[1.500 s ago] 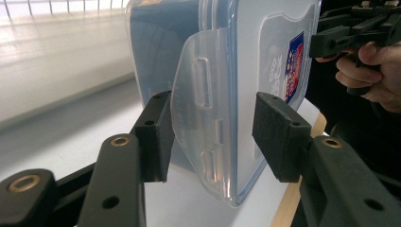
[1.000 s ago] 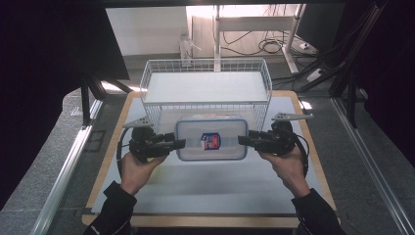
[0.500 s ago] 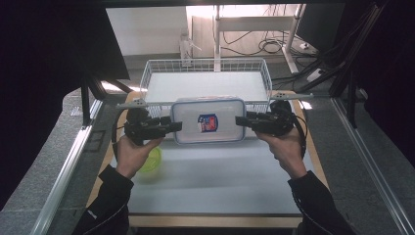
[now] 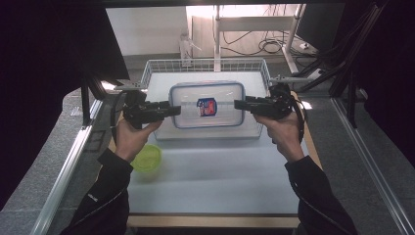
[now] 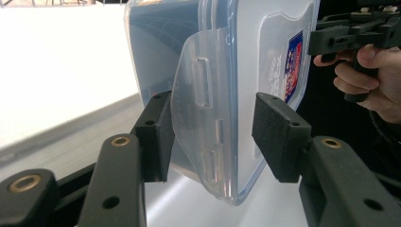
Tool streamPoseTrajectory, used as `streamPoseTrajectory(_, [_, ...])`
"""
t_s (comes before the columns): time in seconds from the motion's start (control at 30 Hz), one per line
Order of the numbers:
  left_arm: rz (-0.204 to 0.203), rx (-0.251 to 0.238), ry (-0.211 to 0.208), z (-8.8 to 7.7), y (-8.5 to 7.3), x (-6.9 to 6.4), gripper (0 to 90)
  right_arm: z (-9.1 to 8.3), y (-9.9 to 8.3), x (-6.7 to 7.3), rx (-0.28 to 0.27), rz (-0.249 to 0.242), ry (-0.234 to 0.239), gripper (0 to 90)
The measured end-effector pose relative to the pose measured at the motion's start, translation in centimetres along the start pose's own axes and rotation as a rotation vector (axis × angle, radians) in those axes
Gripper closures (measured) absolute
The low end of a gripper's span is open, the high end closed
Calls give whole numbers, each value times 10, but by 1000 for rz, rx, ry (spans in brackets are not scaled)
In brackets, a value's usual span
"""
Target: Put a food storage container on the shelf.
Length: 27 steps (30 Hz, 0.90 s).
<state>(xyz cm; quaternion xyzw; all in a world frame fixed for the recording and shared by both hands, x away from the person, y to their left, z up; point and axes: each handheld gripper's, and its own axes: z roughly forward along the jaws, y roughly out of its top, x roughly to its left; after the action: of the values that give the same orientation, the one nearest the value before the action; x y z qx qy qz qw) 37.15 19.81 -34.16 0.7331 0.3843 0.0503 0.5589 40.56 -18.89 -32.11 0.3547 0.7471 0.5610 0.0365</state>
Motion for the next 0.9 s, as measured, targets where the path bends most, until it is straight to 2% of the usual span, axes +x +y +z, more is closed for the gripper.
streamPoseTrajectory(0.53, [-6, -19, 5, -2, 40, 22, 505, 17, 37, -13, -30, 17, 8, 524])
streamPoseTrajectory(0.9, [-38, -19, -5, 13, 53, 44, 505, 30, 49, -31, -25, 50, -3, 522])
